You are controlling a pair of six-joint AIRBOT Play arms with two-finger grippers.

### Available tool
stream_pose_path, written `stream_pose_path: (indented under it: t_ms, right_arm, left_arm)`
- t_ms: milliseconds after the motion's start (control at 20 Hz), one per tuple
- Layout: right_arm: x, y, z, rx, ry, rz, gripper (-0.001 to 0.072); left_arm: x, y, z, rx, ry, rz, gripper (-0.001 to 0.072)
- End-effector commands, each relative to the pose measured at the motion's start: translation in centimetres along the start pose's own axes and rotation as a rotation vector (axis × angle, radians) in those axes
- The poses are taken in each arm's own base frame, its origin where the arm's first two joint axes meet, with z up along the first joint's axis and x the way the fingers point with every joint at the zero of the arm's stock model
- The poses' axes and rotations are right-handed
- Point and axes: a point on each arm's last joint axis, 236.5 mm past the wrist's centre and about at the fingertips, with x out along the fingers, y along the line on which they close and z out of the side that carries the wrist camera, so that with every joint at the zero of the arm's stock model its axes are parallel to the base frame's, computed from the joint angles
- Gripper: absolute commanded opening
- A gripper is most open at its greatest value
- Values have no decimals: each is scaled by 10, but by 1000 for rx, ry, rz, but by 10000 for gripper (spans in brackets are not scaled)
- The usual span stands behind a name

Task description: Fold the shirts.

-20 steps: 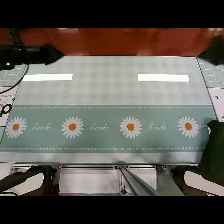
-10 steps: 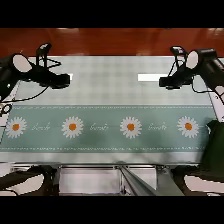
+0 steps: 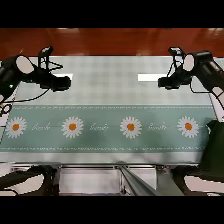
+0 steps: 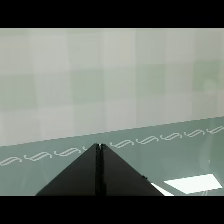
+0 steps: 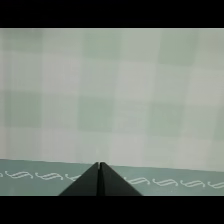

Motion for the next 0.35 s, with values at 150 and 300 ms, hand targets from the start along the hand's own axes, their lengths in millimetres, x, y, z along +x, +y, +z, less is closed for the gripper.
stream_pose_path:
  t_ms: [150,300]
  right_arm:
    - [0,0,1,0,-3,0,30]
    - [0,0,1,0,-3,0,30]
  left_arm:
    - [0,0,-1,0,2,1,21]
    - [0,0,-1,-1,3,1,21]
